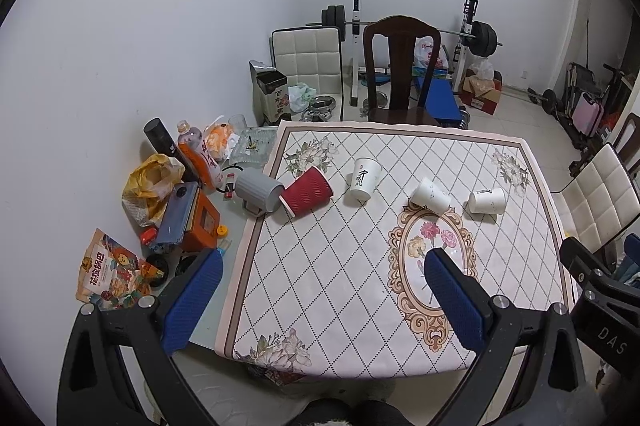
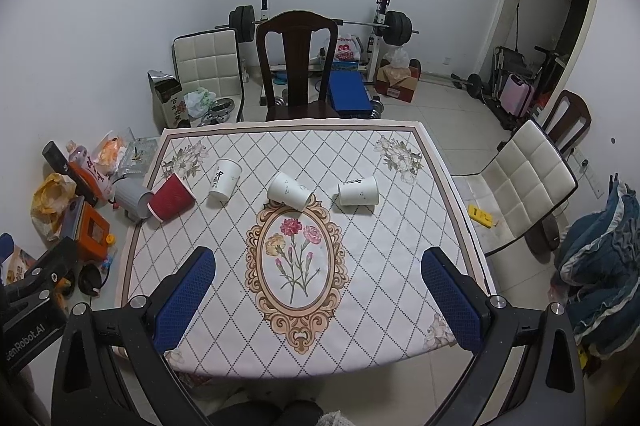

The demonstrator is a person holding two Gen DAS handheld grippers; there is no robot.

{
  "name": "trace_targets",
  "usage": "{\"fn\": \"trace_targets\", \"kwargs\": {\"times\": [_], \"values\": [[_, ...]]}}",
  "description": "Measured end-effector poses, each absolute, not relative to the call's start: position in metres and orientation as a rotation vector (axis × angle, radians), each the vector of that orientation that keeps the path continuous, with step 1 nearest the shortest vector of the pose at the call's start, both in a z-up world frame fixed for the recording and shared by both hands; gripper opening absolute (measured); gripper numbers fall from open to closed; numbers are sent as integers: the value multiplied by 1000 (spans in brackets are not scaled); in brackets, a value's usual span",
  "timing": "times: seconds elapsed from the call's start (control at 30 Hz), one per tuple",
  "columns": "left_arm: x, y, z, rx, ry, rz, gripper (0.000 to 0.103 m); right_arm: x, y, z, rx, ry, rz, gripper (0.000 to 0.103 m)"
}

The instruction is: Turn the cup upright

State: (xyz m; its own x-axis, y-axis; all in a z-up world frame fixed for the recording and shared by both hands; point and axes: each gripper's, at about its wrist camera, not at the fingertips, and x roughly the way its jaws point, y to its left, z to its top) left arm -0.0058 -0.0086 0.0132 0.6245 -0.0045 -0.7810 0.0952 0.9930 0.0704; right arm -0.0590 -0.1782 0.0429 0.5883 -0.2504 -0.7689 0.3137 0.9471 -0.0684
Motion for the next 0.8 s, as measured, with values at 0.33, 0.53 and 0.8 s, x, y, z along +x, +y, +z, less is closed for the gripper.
{"fn": "trace_targets", "kwargs": {"times": [0.33, 0.53, 0.8], "values": [[-7, -8, 12, 108, 896, -59, 103, -58, -178, 43, 77, 885, -330, 103], [-6, -8, 12, 108, 896, -59, 103, -58, -178, 43, 77, 884, -331, 103], [-6, -10, 12, 105, 900, -58, 103, -57, -177, 43, 74, 886, -330, 103]]}}
